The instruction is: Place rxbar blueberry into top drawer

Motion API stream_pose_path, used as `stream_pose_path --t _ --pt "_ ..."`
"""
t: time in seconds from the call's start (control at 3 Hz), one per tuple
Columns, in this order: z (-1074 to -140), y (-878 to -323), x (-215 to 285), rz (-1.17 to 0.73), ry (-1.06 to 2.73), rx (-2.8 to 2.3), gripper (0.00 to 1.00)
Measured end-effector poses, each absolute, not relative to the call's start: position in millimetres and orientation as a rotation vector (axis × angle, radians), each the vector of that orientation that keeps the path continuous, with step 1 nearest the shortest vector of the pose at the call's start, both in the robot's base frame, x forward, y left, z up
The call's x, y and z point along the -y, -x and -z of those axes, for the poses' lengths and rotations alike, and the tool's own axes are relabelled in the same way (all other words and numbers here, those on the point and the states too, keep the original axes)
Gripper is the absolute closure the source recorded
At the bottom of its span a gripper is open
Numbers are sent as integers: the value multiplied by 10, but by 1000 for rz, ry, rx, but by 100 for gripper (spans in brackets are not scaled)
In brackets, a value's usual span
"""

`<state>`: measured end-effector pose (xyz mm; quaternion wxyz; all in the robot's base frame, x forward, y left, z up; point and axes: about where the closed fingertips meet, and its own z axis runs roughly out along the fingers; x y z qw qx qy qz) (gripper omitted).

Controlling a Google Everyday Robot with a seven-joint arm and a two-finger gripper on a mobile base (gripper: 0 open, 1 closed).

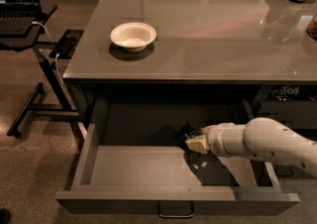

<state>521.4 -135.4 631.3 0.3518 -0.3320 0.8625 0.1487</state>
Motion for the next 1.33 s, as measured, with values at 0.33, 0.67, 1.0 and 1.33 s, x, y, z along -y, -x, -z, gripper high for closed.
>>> stream_pose_path --t 0.33,0.67,1.0,1.33 --pt "-6140 -5262 1403 -356 832 -2220 81" --pt "-6145 -5274 1405 -353 829 -2217 58" --pt "-6145 -5274 1405 -353 829 -2217 35" --pt "-6145 -5274 1405 -353 829 -2217 11"
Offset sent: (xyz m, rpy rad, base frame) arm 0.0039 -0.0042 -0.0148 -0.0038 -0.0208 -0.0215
